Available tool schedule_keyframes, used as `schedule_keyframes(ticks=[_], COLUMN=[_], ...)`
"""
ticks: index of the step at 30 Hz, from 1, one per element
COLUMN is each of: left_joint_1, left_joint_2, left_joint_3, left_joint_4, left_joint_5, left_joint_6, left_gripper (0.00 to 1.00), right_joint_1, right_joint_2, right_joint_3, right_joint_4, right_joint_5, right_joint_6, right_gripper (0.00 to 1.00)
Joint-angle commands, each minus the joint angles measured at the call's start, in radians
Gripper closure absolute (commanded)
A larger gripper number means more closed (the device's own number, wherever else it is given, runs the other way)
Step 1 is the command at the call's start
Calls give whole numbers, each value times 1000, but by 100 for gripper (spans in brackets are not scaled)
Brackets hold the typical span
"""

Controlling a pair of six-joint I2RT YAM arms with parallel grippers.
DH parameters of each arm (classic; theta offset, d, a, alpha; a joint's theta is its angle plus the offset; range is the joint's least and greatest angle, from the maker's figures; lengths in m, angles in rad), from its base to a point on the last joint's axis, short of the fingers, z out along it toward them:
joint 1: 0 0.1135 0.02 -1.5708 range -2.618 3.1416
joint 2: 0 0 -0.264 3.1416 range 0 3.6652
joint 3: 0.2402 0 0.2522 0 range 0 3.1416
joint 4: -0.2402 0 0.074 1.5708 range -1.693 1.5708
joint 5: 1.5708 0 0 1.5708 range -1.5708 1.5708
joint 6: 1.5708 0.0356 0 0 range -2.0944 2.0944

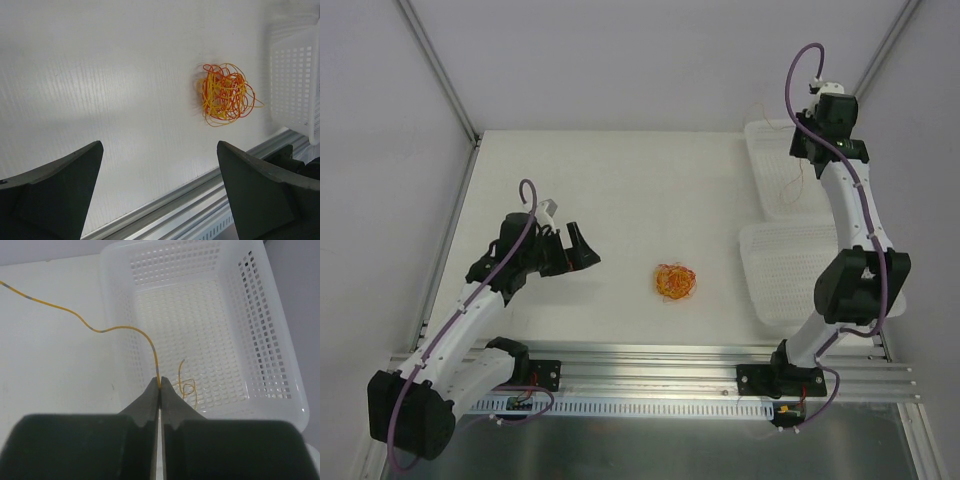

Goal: Untangle the cables

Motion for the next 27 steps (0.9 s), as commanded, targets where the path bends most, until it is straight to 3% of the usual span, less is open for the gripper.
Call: schedule_keyframes(ticks=[1, 6, 8, 10, 12, 15, 19, 27], left_joint_1=[-8, -10, -10, -10, -13, -24, -50, -166], left_joint_2=[20, 52, 75, 103, 123, 172, 228, 401], left_joint_3=[-6, -3, 1, 7, 21, 40, 73, 185], left_joint_4=[33, 39, 42, 43, 45, 49, 56, 79], left_joint_5=[25, 36, 47, 56, 74, 88, 99, 82], left_joint_6=[23, 25, 26, 31, 35, 45, 54, 58], left_gripper=[1, 1, 1, 1, 1, 1, 1, 1], right_joint_1=[-50, -130, -153, -164, -169, -167, -141, 9], right_joint_2=[83, 255, 313, 338, 335, 249, 125, -118], right_joint_3=[76, 144, 177, 199, 204, 141, 70, -201], right_joint_4=[60, -7, -36, -84, -112, -78, -80, -92], right_joint_5=[-16, 12, 8, -6, 0, -32, -48, -172], right_joint_6=[57, 178, 199, 207, 204, 198, 189, 264], right_gripper=[99, 96, 88, 74, 67, 33, 26, 25])
